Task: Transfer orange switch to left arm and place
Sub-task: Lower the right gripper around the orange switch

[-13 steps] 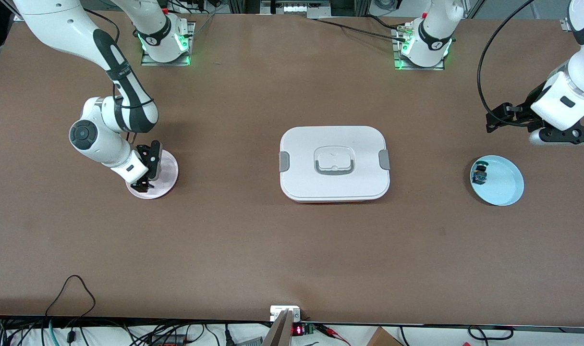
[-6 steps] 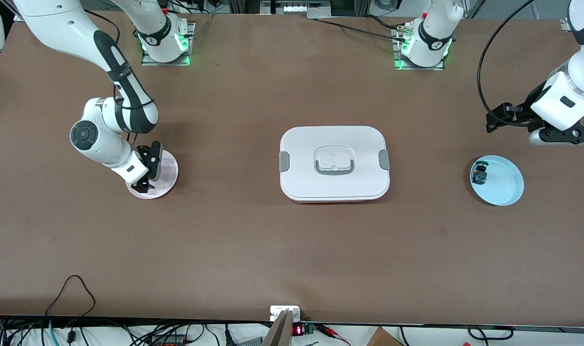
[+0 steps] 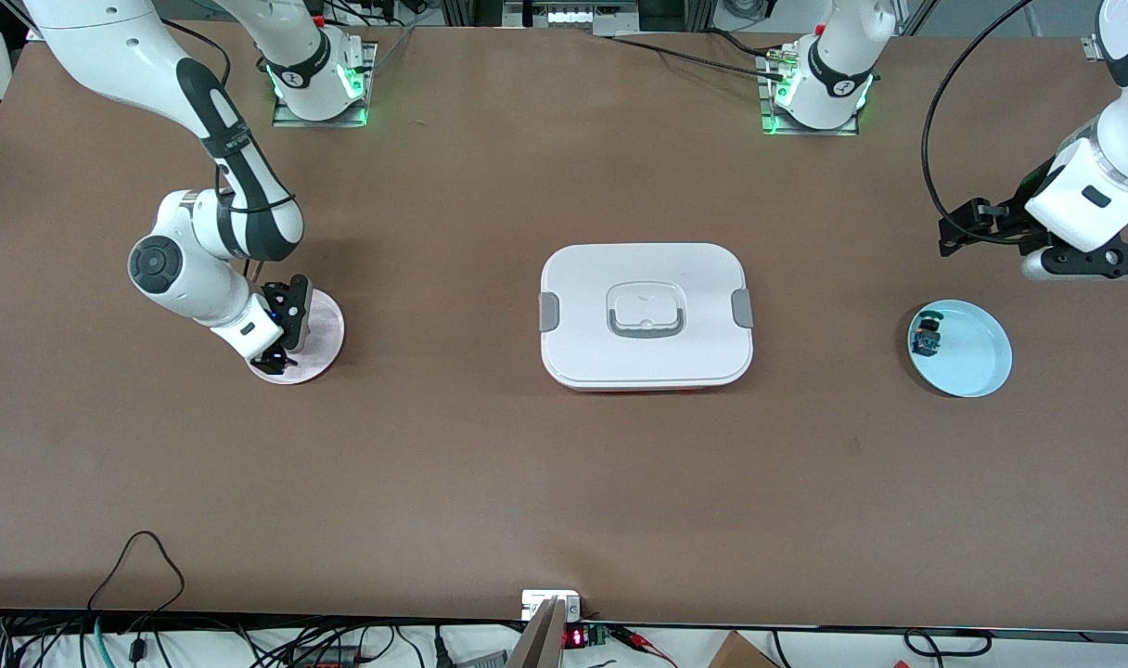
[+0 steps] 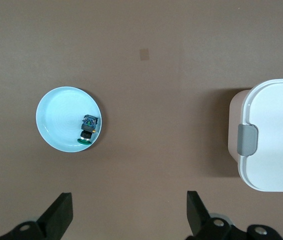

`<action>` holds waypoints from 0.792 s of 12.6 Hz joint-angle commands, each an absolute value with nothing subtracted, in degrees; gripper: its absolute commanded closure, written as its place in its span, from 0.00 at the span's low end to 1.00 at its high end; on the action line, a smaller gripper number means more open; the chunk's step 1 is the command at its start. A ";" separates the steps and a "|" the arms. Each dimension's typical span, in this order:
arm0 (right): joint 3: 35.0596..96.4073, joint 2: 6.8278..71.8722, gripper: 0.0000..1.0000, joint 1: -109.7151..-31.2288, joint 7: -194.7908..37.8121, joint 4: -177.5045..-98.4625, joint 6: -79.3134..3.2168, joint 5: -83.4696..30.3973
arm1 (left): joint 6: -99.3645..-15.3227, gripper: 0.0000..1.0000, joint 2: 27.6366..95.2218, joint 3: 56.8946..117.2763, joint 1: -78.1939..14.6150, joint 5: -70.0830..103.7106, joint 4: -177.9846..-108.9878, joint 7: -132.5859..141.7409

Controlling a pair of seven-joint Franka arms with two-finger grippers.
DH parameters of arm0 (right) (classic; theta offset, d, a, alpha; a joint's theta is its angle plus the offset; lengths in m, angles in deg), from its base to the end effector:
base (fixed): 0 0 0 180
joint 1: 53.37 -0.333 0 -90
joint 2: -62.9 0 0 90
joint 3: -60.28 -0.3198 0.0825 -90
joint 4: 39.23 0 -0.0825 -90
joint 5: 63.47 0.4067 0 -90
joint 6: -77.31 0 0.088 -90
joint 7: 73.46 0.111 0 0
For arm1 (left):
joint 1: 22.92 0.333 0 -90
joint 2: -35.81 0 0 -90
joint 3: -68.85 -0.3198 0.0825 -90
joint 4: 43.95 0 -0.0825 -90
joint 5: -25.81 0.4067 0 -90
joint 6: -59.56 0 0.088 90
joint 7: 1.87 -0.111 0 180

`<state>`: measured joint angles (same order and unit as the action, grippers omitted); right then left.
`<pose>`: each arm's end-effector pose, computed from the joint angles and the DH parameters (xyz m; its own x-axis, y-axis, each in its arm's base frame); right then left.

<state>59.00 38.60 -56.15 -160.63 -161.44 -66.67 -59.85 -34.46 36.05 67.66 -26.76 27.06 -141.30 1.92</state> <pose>0.5816 0.0411 0.1821 0.0332 0.9986 0.0417 0.9984 -0.0312 -0.0475 0.5783 -0.0245 0.5643 0.9980 0.0184 -0.0607 0.0169 -0.9995 -0.0258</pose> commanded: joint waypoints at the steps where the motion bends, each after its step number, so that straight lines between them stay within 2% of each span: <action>1: 58.79 39.26 0.00 -55.48 -161.35 -156.84 -58.77 -55.32 | -33.08 0.00 36.95 67.35 -26.87 27.74 -139.31 1.29; 4: 59.05 39.52 0.00 -53.73 -154.96 -156.47 -57.78 -52.92 | -33.08 0.00 36.95 67.27 -26.87 27.74 -139.31 1.29; 10: 59.05 40.23 0.00 -53.46 -124.55 -156.82 -56.99 -53.01 | -33.08 0.00 36.95 67.27 -26.87 27.74 -139.31 1.29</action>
<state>59.52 38.98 -53.45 -131.15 -156.23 -58.12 -53.42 -34.46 36.05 67.50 -26.74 27.06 -141.30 1.92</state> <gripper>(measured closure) 0.000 0.000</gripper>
